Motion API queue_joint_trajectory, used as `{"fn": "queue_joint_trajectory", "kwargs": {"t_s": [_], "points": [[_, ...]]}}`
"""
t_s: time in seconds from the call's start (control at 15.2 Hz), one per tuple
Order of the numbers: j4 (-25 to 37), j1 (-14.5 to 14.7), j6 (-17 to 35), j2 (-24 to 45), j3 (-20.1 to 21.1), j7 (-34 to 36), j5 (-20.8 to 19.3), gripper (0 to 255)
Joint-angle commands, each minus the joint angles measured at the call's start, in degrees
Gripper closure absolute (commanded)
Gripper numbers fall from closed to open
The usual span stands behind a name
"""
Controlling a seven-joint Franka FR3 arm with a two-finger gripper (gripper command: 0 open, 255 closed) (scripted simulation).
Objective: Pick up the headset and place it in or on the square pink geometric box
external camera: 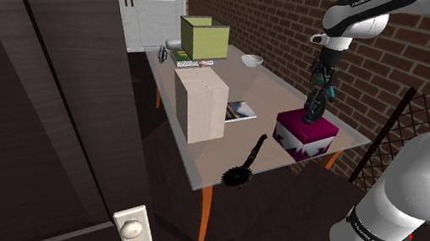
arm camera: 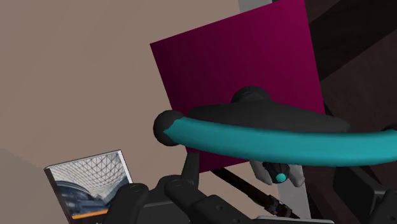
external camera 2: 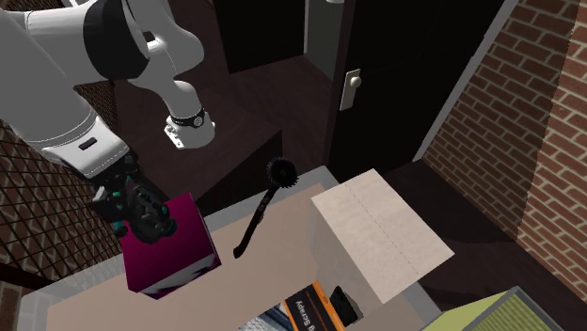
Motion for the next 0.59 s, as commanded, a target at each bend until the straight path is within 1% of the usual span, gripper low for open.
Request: {"fn": "queue_joint_trajectory", "kwargs": {"t_s": [0.0, 0.07, 0.53], "points": [[2.63, -0.04, -3.72, -1.18, 0.56, 0.40, -0.40, 0], [3.80, -0.05, -5.28, -1.62, 0.79, 0.53, -0.52, 0], [3.80, -0.06, -5.28, -1.62, 0.80, 0.53, -0.52, 0]]}}
